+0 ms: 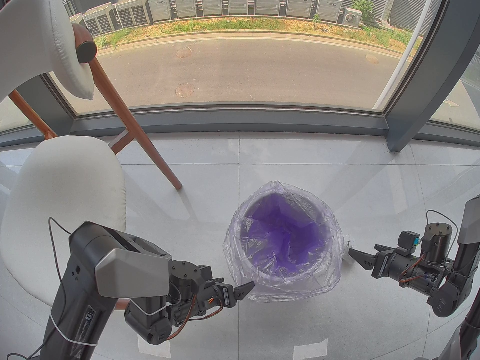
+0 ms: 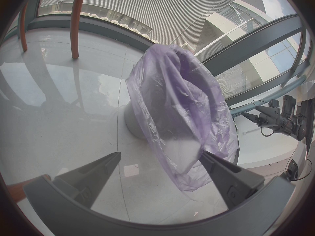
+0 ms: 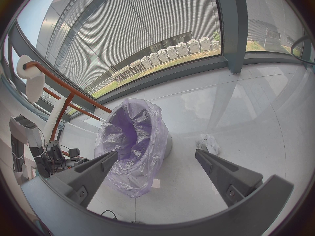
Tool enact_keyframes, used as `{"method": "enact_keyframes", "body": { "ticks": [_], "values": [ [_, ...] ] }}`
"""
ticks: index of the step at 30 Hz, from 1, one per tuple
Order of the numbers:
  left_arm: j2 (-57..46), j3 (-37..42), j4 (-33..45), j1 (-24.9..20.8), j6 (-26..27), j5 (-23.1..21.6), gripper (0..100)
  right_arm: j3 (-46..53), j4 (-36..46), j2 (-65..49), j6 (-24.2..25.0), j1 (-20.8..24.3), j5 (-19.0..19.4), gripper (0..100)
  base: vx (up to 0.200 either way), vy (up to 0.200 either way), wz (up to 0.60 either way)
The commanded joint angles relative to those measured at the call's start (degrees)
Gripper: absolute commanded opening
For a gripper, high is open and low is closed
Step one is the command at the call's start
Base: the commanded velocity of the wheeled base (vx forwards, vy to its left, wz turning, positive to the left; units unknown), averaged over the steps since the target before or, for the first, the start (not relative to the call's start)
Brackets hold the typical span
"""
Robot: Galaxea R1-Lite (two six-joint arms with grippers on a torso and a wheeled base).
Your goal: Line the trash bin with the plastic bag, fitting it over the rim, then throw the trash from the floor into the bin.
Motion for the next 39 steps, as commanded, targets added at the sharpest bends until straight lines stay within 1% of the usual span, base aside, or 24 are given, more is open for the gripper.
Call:
{"method": "enact_keyframes", "body": {
  "ticks": [1,3,9,11,14,15,16,17,18,19,20,22,25,29,30,33,37,39],
  "values": [
    [3.41,-3.22,0.29,-0.07,-0.07,0.3,0,-0.13,-0.02,0.19,-0.01,0.02,0.02,100,0.0,0.0,0.0],
    [3.5,-4.19,0.82,0.02,0.01,1.0,0,-0.13,-0.02,0.28,0.07,0.02,0.11,100,0.0,0.0,0.0],
    [3.5,-4.72,1.35,0.11,0.01,1.0,0,-0.05,-0.1,1.07,0.07,0.02,0.11,100,0.0,0.0,0.0],
    [3.15,-6.13,4.16,0.02,-0.07,1.0,0,0.13,-0.1,1.16,0.07,0.11,0.11,100,0.0,0.0,0.0],
    [2.1,-9.03,12.86,-0.16,-0.07,1.53,0,0.22,-0.1,1.16,0.07,0.11,0.11,100,0.0,0.0,0.0],
    [1.13,-10.96,17.43,-0.16,-0.07,1.97,0,0.31,-0.1,1.16,0.07,0.11,0.02,100,0.0,0.0,0.0],
    [1.04,-11.22,17.96,-0.16,-0.07,1.97,0,0.31,-0.02,1.16,0.07,0.11,0.11,100,0.0,0.0,0.0],
    [0.43,-14.91,23.85,-0.16,0.01,3.2,0,0.39,-0.02,1.24,0.07,0.11,0.02,100,0.0,0.0,0.0],
    [0.51,-17.64,27.28,-0.16,0.01,4.16,0,0.57,-0.02,1.24,0.07,0.11,-0.07,100,0.0,0.0,0.0],
    [0.51,-19.13,29.21,-0.16,0.01,4.78,0,0.66,0.07,1.33,-0.01,0.11,-0.16,100,0.0,0.0,0.0],
    [0.6,-22.56,33.43,-0.25,0.01,6.18,0,0.57,0.25,1.68,-0.1,0.11,-0.51,100,0.0,0.0,0.0],
    [0.78,-26.69,38.17,-0.69,0.01,7.68,0,-0.57,0.42,3.88,-0.19,-0.16,-1.74,100,0.0,0.0,0.0],
    [1.04,-29.5,39.4,-1.48,-0.07,8.12,0,-2.68,0.25,7.05,-1.77,-0.51,-1.92,100,0.0,0.0,0.0],
    [0.87,-29.68,39.49,-2.44,0.01,8.65,0,-3.91,0.51,8.45,-2.47,-0.69,-1.92,100,0.0,0.0,0.0],
    [0.78,-29.5,39.49,-2.62,0.01,8.73,100,-4.7,0.51,9.07,-2.56,-0.69,-1.92,100,0.0,0.0,0.0],
    [0.34,-28.98,39.32,-2.79,0.01,9.0,100,-6.37,1.04,9.42,-2.91,-0.42,-1.83,100,0.0,0.0,0.0],
    [-1.86,-26.16,38.97,-2.88,0.1,9.7,100,-8.92,3.5,9.07,-2.91,0.11,-1.83,100,0.0,0.0,0.0],
    [-4.76,-23.35,38.61,-2.79,0.01,9.7,100,-11.38,6.31,7.57,-2.91,0.55,-1.83,100,0.0,0.0,0.0]
  ]
}}
